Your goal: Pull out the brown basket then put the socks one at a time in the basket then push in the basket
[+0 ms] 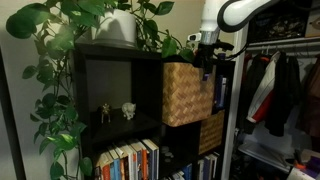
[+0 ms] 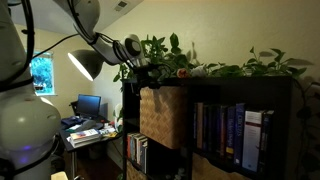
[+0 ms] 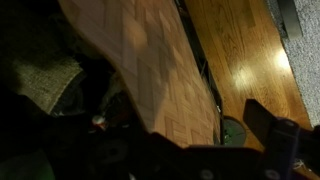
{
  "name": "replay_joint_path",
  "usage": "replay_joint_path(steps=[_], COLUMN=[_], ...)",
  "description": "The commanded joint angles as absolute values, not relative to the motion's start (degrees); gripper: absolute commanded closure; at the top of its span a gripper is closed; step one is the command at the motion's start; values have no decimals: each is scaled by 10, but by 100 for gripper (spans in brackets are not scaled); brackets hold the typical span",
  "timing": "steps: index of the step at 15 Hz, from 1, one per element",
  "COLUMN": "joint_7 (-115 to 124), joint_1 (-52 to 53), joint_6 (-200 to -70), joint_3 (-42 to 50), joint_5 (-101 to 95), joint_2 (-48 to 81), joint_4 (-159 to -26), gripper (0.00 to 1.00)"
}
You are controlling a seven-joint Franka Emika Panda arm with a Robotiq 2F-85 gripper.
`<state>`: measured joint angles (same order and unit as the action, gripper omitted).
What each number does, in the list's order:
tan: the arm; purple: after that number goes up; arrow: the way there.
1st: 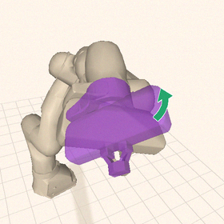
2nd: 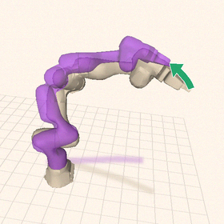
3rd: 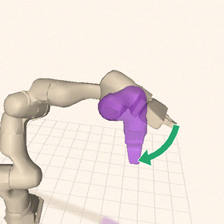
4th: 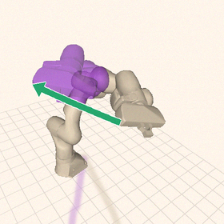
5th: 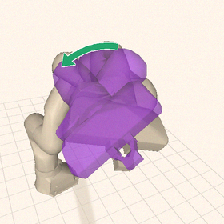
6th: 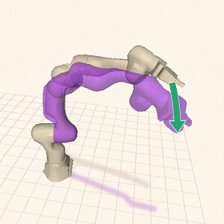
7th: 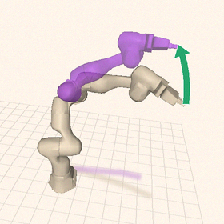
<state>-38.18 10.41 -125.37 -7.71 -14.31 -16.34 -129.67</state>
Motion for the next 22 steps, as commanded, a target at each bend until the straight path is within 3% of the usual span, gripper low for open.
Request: replay_joint_path(steps=[1,14,22], joint_7=[-354,-205,-131], joint_1=[102,56,10], joint_6=[-1281,-1278,-1422], joint_3=[-73,-56,-24], joint_5=[-160,-181,-181], joint_2=[-194,-199,-179], joint_4=[-1321,-1237,-1221], gripper=[0,0,0])
